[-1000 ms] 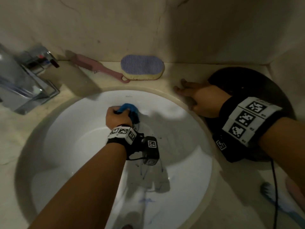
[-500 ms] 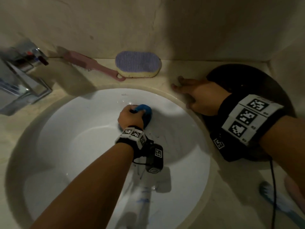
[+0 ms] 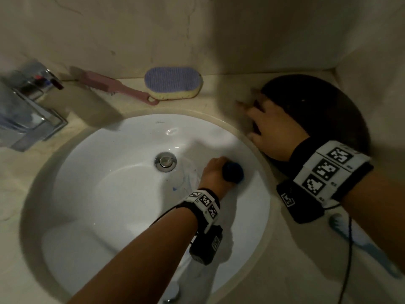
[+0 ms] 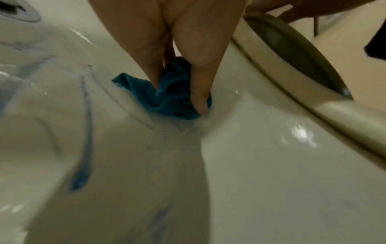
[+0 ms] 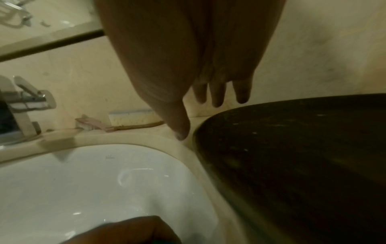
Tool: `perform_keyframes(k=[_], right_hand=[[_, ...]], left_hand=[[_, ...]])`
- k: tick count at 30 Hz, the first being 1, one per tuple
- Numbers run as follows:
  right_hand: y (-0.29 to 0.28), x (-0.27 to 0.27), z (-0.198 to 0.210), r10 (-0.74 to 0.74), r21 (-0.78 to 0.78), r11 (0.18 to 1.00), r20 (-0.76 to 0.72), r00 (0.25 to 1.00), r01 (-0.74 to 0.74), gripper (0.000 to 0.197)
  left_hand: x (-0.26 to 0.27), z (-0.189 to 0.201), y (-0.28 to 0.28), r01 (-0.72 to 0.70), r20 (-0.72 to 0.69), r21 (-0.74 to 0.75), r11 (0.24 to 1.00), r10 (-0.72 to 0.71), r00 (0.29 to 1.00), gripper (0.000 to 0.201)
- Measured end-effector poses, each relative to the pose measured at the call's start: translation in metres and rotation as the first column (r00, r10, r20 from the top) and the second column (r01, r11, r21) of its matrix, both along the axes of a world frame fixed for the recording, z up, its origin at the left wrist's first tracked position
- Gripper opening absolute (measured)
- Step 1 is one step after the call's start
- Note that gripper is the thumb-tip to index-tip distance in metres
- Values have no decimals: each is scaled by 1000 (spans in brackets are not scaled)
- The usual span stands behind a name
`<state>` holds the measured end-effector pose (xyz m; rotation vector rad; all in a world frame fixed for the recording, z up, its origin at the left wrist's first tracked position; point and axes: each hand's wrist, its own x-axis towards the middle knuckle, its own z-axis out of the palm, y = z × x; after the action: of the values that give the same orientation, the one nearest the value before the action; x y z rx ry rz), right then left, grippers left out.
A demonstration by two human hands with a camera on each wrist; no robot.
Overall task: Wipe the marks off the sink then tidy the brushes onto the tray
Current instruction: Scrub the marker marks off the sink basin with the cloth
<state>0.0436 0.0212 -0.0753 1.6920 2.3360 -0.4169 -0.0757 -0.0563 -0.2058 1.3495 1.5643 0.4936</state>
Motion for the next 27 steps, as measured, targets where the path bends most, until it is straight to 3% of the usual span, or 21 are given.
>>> perform_keyframes(k=[3,5,7,11,14,18,23,25,27], right_hand=[[-24,24,0,-243,-64,968,-16,970,242,69],[-34,32,-7,-298,-180,938,9,955,295,62],[-38,34,-13,-294,-234,929,8,956,288,59],[-37,32,-13,-267,-211,938,59,962,273,63],[-36,33,-11,-237,-206,946,91,967,252,67],[-38,35,-14,-219,-180,956,79,972,230,67],[-40,32,-17,-231,-166,958,46,972,235,65],[-40,32,-17,-224,-170,958,58,973,230,66],[-40,33,-18,-211,-166,961,70,975,220,68]], left_hand=[[-6,3,4,27,-21,11,1000,-27,999,46],[-8,2,11,-30,-13,33,999,30,999,46],[-5,2,10,-5,-24,65,998,6,1000,43],[8,1,-17,252,-91,55,966,-246,965,38],[6,-4,-8,233,-146,61,970,-223,964,34],[6,-4,10,75,-165,103,992,-57,985,30],[7,1,-16,407,-221,0,913,-397,891,35],[6,2,-9,437,-236,9,899,-423,875,35],[9,4,2,349,-218,62,935,-329,919,32]])
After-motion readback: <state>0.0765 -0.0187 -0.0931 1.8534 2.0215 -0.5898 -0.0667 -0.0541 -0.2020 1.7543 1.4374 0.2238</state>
